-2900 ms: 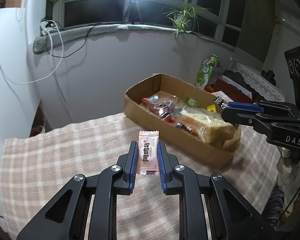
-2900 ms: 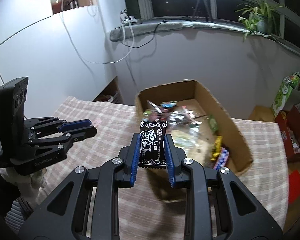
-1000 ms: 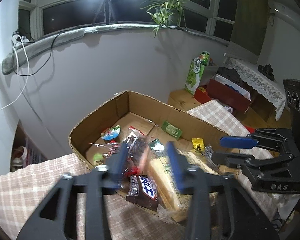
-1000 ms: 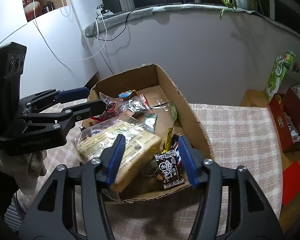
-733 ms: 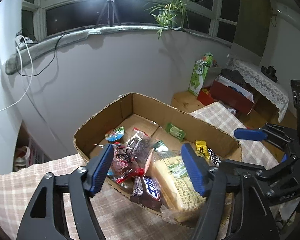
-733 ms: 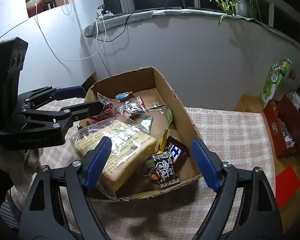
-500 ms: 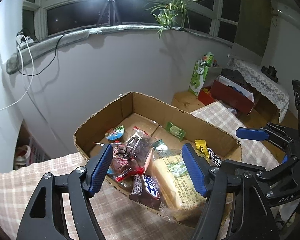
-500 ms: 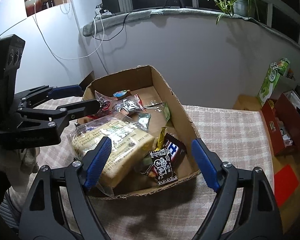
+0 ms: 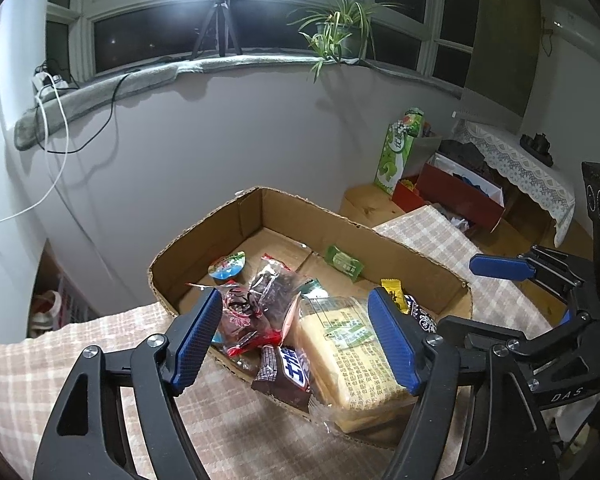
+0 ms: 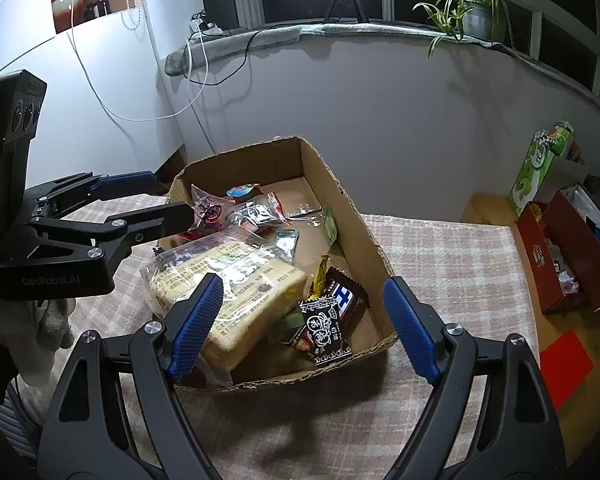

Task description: Organize snacks

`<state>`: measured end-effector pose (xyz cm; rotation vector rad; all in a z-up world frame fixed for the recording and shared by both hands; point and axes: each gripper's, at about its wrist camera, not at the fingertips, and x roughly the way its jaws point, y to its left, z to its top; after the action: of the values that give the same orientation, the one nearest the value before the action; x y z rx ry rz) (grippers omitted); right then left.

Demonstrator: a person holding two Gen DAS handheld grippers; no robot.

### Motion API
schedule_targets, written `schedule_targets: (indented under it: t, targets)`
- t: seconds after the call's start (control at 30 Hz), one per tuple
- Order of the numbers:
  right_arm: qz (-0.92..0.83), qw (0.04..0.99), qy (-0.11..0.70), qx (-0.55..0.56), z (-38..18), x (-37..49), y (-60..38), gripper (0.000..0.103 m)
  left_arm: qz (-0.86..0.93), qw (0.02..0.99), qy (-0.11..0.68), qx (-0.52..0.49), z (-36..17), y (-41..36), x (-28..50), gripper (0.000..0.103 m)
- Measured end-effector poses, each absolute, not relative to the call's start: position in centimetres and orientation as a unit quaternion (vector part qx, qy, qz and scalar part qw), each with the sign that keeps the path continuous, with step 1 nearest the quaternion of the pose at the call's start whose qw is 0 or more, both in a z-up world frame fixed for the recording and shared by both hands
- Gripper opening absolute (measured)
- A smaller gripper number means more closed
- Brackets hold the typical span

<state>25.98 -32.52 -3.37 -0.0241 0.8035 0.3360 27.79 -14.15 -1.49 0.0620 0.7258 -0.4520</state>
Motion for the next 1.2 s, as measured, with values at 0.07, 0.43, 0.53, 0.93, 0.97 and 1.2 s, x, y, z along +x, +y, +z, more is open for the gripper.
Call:
schedule_targets:
  t: [0.07, 0.43, 0.53, 0.93, 0.97, 1.2]
  targets:
    - [0.161, 0.908, 0.387, -0.011, -3.2, 25.8, -32.6, 0.085, -0.219, 0.910, 0.351, 0.029, -1.4, -14.1, 27.6, 0.075]
    - [0.142, 0.919, 0.366, -0.024, -2.2, 23.3, -32.5, 0.085, -0.220, 0.913, 0.345, 0.010, -0.5, -13.6, 25.6, 0.077]
    - [0.136, 0.922, 0.362, -0.029, -2.0, 22.4, -32.4, 0.085, -0.218, 0.915, 0.339, 0.008, -0.2, -13.5, 24.8, 0.079]
    - [0.116, 0.930, 0.347, -0.035, -2.0, 19.8, -32.6, 0.100, -0.206, 0.922, 0.329, -0.004, 0.4, -12.6, 21.8, 0.079]
    - [0.115, 0.932, 0.342, -0.036, -1.8, 19.6, -32.6, 0.102, -0.205, 0.922, 0.329, -0.004, 0.4, -12.5, 21.6, 0.079]
    - [0.112, 0.935, 0.335, -0.044, -1.3, 19.1, -32.4, 0.102, -0.194, 0.924, 0.330, -0.006, 0.4, -12.3, 21.0, 0.079]
